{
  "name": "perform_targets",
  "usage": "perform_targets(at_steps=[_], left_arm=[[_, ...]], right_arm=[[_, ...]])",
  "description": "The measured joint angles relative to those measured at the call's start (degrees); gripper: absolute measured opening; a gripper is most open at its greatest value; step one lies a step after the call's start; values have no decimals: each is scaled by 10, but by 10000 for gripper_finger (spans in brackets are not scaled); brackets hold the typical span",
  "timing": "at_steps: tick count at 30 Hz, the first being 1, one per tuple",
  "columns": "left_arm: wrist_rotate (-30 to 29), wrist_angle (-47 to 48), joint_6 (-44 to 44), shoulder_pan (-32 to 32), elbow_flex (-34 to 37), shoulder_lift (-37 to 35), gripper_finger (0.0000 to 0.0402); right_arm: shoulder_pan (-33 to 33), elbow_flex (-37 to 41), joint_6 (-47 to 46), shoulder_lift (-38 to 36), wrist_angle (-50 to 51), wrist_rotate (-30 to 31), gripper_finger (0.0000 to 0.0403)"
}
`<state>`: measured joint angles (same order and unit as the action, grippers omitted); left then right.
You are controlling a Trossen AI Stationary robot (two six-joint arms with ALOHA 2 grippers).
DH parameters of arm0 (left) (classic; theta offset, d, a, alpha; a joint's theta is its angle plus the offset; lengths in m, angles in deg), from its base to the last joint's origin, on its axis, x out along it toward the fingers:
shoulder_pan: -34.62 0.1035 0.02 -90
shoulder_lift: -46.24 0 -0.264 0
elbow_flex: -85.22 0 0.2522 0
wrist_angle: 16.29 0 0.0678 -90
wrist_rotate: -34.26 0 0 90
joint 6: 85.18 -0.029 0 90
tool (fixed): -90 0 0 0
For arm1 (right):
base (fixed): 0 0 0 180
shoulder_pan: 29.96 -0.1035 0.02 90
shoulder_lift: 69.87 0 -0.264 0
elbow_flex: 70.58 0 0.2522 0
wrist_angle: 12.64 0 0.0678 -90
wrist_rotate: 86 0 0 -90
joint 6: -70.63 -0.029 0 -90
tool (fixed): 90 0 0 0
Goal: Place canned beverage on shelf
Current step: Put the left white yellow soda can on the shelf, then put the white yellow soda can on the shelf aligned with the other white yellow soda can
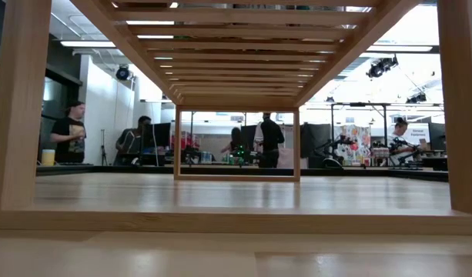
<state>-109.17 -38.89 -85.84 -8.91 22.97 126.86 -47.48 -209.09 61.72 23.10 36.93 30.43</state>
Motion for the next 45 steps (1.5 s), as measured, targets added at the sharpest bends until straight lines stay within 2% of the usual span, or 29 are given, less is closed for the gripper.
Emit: perform_targets(at_steps=[4,11,23,26,33,40,45], left_arm=[[0,0,0,0,0,0,397],[-1,-9,-4,-1,0,-19,400],[2,-13,-174,-1,-3,-146,400],[2,-13,-193,9,-9,-177,400],[3,-7,-126,12,-9,-204,400],[4,-3,-31,12,-9,-195,400],[3,-5,-11,13,-9,-191,400]], right_arm=[[0,0,0,0,0,0,374],[0,0,0,0,5,0,374],[0,0,4,0,5,0,374],[0,0,12,0,5,0,374],[-7,0,15,-18,20,-1,374],[-26,0,-13,-41,106,-3,374],[-40,0,-21,-50,166,0,374]])
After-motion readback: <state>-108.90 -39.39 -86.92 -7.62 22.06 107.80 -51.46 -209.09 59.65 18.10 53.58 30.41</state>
